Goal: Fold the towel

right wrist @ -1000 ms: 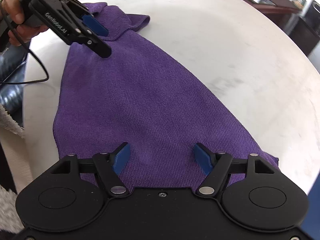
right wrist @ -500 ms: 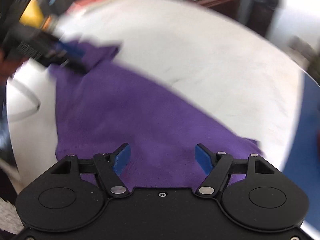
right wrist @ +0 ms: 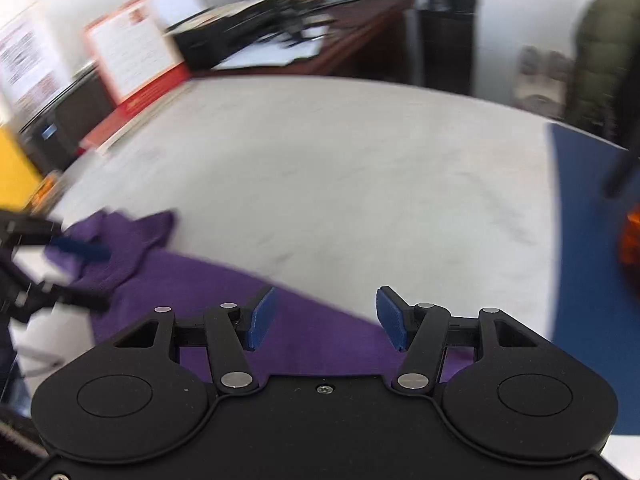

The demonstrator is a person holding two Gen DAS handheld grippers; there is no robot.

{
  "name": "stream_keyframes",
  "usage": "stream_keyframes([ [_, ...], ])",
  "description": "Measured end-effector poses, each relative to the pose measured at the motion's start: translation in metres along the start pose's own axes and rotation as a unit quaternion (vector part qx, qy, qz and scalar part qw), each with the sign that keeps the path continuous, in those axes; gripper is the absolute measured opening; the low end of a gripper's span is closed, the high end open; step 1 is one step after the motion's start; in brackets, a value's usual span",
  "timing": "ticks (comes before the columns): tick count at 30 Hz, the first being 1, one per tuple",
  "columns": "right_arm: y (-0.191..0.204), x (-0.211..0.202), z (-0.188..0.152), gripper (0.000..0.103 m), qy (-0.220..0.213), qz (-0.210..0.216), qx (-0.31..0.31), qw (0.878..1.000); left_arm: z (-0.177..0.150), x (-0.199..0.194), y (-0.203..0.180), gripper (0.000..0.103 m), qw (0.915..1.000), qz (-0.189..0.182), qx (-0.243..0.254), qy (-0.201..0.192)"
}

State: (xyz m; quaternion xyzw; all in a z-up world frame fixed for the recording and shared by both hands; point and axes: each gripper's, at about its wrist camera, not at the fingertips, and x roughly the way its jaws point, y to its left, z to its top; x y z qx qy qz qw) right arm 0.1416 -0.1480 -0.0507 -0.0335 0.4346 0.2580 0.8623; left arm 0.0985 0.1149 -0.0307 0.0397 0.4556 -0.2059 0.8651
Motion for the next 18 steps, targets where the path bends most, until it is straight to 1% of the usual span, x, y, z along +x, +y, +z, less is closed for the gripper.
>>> stream_keyframes([
  [2,0.023,0.007,-0.005,0.055,0.022,0.019,-0.034,0.999,-0.005,0.0,0.004,0.07,0.9995,0.022,0.021,0.003],
  [4,0.041,0.015,-0.012,0.055,0.044,0.036,-0.062,0.997,-0.008,0.005,0.003,0.066,0.998,0.041,0.048,0.009],
  [6,0.056,0.017,-0.018,0.055,0.055,0.046,-0.078,0.994,-0.009,0.013,0.003,0.065,0.9969,0.04,0.065,0.018],
  [7,0.06,0.015,-0.021,0.055,0.058,0.053,-0.082,0.993,-0.01,0.016,0.004,0.063,0.9967,0.037,0.069,0.023],
  [9,0.066,0.011,-0.026,0.055,0.061,0.069,-0.09,0.992,-0.012,0.02,0.01,0.059,0.9963,0.03,0.075,0.032],
  [12,0.078,0.009,-0.03,0.055,0.055,0.076,-0.128,0.987,-0.014,0.028,0.012,0.055,0.9948,0.028,0.086,0.046],
  [13,0.08,0.01,-0.03,0.055,0.056,0.078,-0.132,0.987,-0.014,0.031,0.013,0.049,0.9942,0.03,0.088,0.054],
  [14,0.082,0.011,-0.03,0.055,0.055,0.081,-0.134,0.986,-0.014,0.034,0.013,0.046,0.9935,0.033,0.09,0.062],
  [18,0.091,0.011,-0.03,0.055,0.047,0.095,-0.154,0.982,-0.013,0.039,0.017,0.041,0.993,0.035,0.084,0.075],
])
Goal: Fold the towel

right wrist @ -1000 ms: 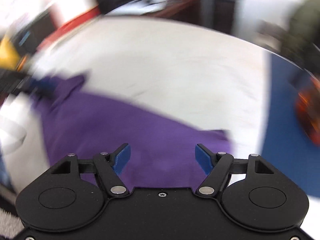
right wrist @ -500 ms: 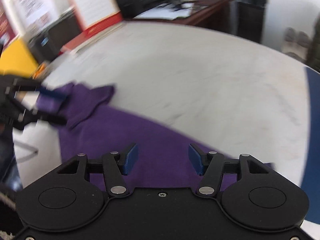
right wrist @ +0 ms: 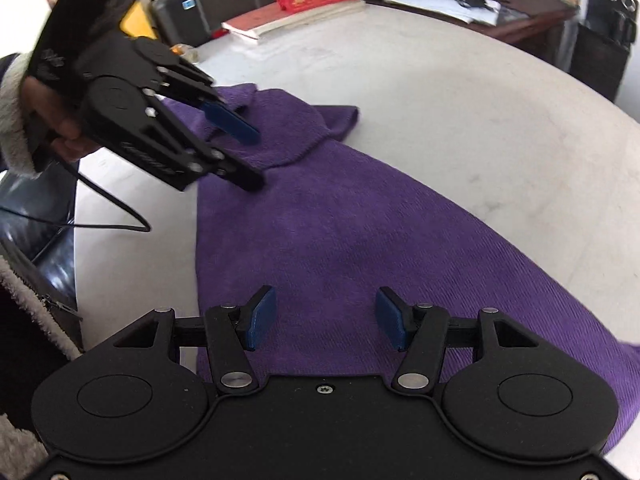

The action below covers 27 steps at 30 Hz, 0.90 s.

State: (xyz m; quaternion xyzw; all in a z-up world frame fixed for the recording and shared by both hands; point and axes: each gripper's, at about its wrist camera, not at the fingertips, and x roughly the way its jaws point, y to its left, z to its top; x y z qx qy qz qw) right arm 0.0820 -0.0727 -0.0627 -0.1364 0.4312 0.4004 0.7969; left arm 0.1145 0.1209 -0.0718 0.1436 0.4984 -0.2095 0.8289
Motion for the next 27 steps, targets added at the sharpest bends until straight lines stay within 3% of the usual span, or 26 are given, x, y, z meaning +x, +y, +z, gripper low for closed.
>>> stream_keyframes([
  [8,0.019,0.002,0.017,0.051,-0.028,0.012,-0.028,0.999,0.0,-0.006,0.017,0.019,0.9983,-0.027,-0.051,-0.01],
  [13,0.025,0.019,0.044,0.043,-0.04,-0.01,-0.048,0.998,-0.002,-0.01,0.027,0.015,0.9954,-0.045,-0.081,-0.021],
  [18,0.026,0.042,0.062,0.028,-0.027,-0.034,-0.05,0.998,-0.003,-0.02,0.035,0.01,0.9932,-0.039,-0.103,-0.038],
  [23,0.034,0.064,0.065,0.027,0.004,-0.05,-0.05,0.997,0.0,-0.031,0.043,0.006,0.9926,-0.029,-0.106,-0.053],
  [27,0.039,0.069,0.065,0.028,0.001,-0.064,-0.051,0.997,0.007,-0.046,0.058,0.006,0.9919,-0.014,-0.102,-0.075],
])
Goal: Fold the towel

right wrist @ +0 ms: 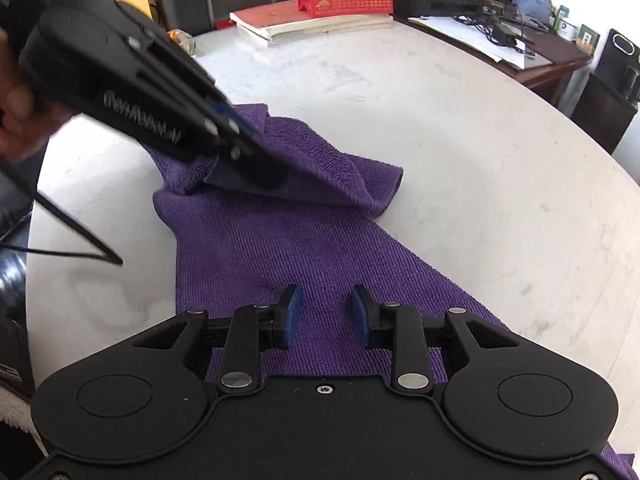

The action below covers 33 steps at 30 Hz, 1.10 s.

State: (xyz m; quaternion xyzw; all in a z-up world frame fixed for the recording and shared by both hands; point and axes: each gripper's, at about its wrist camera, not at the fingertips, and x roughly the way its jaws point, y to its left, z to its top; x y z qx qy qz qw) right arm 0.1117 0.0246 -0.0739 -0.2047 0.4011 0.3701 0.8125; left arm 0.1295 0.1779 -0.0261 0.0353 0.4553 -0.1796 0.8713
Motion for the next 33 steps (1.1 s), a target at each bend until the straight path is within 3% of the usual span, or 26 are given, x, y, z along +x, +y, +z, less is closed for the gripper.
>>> stream_keyframes([
  [8,0.003,0.003,0.0,0.028,0.004,-0.006,-0.003,1.0,0.038,-0.033,0.047,0.006,0.996,0.053,-0.025,-0.067],
  [12,0.003,0.004,0.001,0.028,0.007,-0.006,-0.004,1.0,0.051,-0.038,0.076,0.006,0.9924,0.089,-0.034,-0.078],
  [20,0.004,0.004,-0.002,0.029,0.005,-0.009,0.0,1.0,0.051,-0.001,0.117,0.006,0.9928,0.11,-0.031,-0.035],
  [26,0.004,0.005,0.001,0.029,0.008,-0.011,-0.001,1.0,0.044,0.034,0.124,0.007,0.9919,0.126,-0.014,0.002],
  [33,0.005,0.006,0.003,0.029,0.012,-0.013,-0.001,1.0,0.039,0.055,0.126,0.009,0.991,0.133,-0.001,0.02],
])
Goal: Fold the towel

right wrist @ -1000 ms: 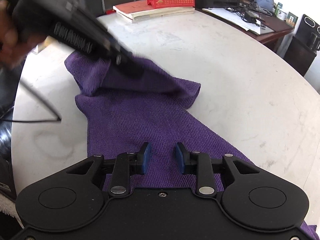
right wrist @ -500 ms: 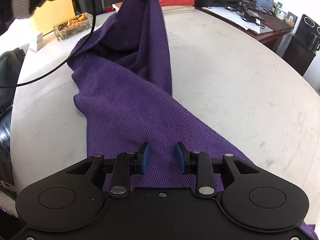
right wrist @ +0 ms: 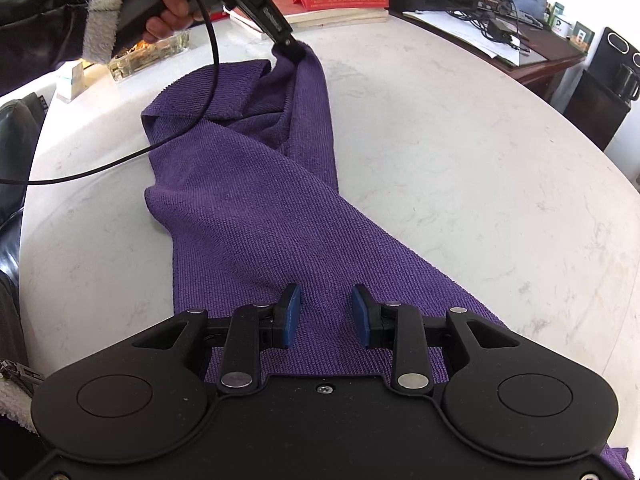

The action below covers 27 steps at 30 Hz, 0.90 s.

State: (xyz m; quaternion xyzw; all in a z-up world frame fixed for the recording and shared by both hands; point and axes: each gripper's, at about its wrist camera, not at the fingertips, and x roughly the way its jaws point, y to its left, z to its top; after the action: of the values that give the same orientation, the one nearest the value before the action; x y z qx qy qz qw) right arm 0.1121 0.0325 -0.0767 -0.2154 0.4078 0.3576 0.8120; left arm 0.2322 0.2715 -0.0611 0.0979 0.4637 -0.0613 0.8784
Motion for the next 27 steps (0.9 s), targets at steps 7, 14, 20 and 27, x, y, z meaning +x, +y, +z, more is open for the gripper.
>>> stream_keyframes([
  [7,0.002,0.001,0.001,0.029,0.002,-0.004,0.002,1.0,0.002,0.009,0.004,0.031,0.9996,0.02,0.002,0.018],
  [14,0.003,0.0,0.001,0.029,0.004,-0.008,0.005,1.0,0.008,-0.016,0.03,0.033,0.9968,0.002,-0.079,0.007],
  [20,0.005,0.0,0.0,0.029,0.002,-0.01,0.005,1.0,0.004,-0.061,0.024,0.036,0.9958,0.002,-0.09,-0.017],
  [27,0.005,0.001,0.001,0.029,0.005,-0.01,-0.002,1.0,-0.037,-0.102,0.002,0.037,0.9941,-0.019,-0.104,-0.022],
])
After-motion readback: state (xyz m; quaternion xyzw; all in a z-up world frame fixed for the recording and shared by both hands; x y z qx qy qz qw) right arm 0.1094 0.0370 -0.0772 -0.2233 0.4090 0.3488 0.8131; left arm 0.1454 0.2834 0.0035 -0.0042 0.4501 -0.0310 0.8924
